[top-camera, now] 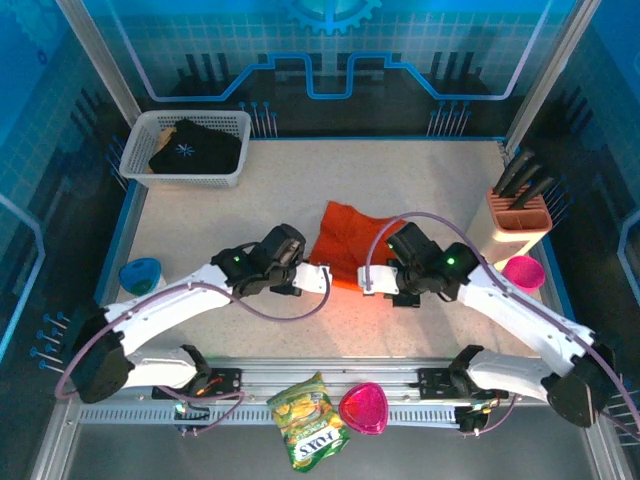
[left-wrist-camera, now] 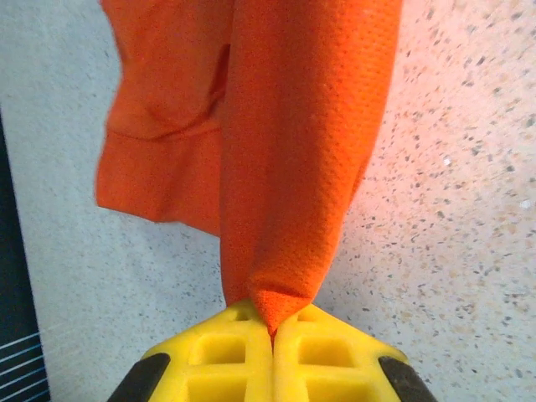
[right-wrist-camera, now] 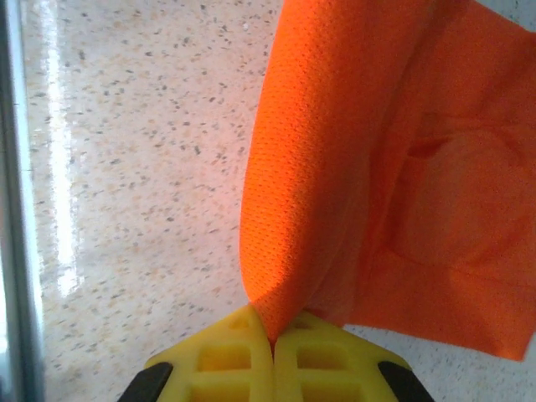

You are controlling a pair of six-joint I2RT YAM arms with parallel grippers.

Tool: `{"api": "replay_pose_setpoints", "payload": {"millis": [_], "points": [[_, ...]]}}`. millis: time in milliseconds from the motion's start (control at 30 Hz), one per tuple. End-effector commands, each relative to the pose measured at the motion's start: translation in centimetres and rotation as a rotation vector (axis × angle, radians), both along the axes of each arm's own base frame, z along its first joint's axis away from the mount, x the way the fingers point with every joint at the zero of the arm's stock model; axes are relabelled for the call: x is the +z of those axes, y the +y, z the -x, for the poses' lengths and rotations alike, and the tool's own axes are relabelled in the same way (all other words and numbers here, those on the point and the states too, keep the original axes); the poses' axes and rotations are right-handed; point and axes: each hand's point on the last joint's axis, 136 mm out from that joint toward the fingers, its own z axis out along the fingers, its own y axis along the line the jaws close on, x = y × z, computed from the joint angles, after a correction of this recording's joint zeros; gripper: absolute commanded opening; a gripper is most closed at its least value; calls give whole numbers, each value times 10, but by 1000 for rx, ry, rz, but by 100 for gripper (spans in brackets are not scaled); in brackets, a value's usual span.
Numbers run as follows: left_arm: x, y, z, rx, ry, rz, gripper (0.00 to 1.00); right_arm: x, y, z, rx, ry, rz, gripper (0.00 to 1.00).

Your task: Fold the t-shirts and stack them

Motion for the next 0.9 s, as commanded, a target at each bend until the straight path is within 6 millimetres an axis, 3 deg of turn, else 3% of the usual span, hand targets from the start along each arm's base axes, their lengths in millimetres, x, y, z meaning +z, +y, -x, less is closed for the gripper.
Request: {"api": "replay_pose_setpoints", "payload": {"millis": [0, 300, 533, 867], "points": [[8, 11, 15, 22, 11, -25, 0, -4, -20, 25, -45, 49, 46, 0], [23, 0, 19, -16, 5, -2, 0, 6, -30, 26, -124, 6, 30, 0], [33, -18, -11, 2, 18, 20, 0, 16, -36, -11, -208, -65, 16, 0], [41, -23, -58, 14, 31, 37, 0, 28, -43, -60, -279, -130, 0, 0]]}}
